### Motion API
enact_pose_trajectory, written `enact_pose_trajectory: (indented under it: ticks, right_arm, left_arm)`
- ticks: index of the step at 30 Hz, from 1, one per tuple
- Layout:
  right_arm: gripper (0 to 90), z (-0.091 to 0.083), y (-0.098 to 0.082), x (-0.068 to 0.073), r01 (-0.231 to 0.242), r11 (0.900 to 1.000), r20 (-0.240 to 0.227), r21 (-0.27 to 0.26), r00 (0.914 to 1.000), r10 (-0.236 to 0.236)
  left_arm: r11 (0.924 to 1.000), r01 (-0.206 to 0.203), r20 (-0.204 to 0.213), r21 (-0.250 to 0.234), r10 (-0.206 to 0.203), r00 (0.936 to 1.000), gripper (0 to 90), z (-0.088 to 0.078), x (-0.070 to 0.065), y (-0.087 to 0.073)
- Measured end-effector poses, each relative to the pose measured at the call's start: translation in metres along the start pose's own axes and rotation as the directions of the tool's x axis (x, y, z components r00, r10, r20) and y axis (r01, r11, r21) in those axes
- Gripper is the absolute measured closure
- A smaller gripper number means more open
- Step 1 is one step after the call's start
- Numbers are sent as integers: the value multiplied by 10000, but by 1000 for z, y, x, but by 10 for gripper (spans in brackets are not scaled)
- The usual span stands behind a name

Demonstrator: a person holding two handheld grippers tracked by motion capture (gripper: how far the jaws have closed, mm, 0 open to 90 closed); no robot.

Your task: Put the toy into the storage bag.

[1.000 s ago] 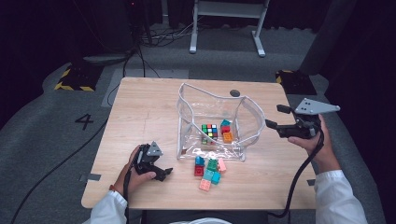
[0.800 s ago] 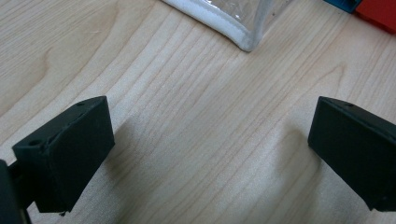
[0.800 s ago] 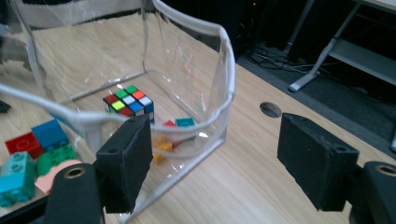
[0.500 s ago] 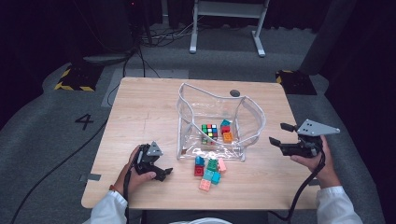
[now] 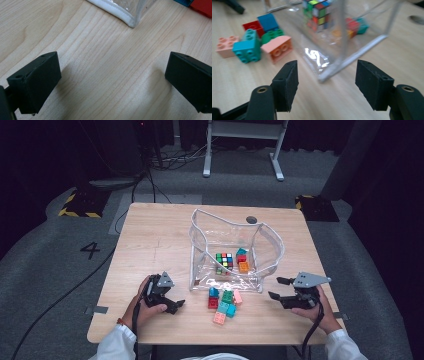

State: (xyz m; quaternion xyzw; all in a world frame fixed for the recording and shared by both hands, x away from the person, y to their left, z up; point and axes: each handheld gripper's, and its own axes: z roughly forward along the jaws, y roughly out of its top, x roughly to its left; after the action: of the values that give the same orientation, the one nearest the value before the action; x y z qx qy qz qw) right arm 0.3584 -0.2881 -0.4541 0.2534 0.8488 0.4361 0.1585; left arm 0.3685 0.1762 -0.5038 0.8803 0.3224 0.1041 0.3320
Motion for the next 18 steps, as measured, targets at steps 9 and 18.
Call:
enact_pose_trajectory:
  ticks: [9, 18]
  right_arm:
    - [359, 41, -4, 34, 507, 9978, -1042, 418, 9935, -462]
    - [353, 64, 7, 53, 711, 9967, -1318, 398, 9891, -653]
  left_arm:
    - [10000, -1, 0, -2, 1, 10000, 4, 0, 0, 0]
    - [10000, -3, -5, 8, 3, 10000, 4, 0, 0, 0]
